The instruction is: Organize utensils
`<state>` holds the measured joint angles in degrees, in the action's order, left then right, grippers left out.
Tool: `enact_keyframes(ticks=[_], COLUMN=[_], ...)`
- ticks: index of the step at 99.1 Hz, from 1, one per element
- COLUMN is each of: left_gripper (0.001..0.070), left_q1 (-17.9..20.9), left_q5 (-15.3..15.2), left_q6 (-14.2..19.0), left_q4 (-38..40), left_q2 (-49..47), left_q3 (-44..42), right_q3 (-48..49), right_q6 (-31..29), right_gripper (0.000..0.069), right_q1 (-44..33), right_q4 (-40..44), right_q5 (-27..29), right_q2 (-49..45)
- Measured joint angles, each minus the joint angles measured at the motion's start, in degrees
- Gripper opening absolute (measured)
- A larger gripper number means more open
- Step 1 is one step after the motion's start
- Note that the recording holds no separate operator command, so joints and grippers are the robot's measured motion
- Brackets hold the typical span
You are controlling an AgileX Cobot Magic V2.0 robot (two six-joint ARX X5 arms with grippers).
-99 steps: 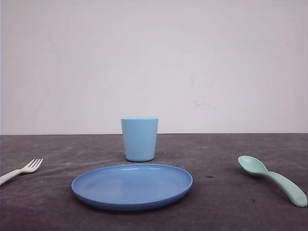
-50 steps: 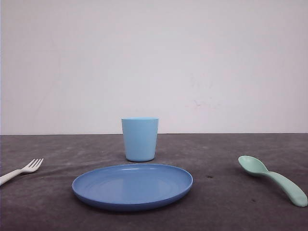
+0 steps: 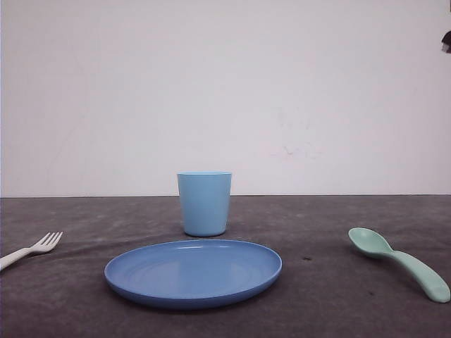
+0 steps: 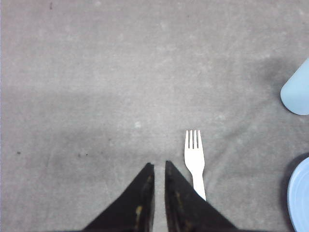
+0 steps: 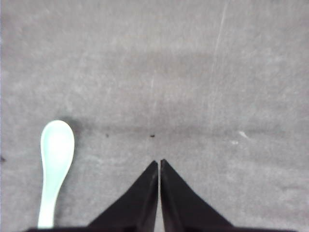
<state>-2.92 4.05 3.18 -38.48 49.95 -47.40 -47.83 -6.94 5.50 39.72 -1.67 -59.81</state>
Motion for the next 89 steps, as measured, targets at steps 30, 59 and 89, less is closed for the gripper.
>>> enact_keyframes(ticks=[30,59,89], left_gripper=[0.0587,0.0626,0.0625], left_q1=[0.00,-1.55,-10.27], left_q5=[-0.02,0.96,1.55], left_q6=[-0.26,2.08,4.15], left_q4=[-0.02,0.04,0.87], left_q2=[-0.02,4.11,16.98], left_q3=[0.00,0.00,0.33], right_q3=[0.00,0.00,0.00], right_q6=[0.72,0.76,0.79], right_gripper=[0.0541,0.0680,0.0680], right_q1=[0.00,0.00,0.00], right_q4=[0.11,0.09,0.09], right_q5=[0.00,0.00,0.00], right_q2=[-0.76,-0.76,-0.76])
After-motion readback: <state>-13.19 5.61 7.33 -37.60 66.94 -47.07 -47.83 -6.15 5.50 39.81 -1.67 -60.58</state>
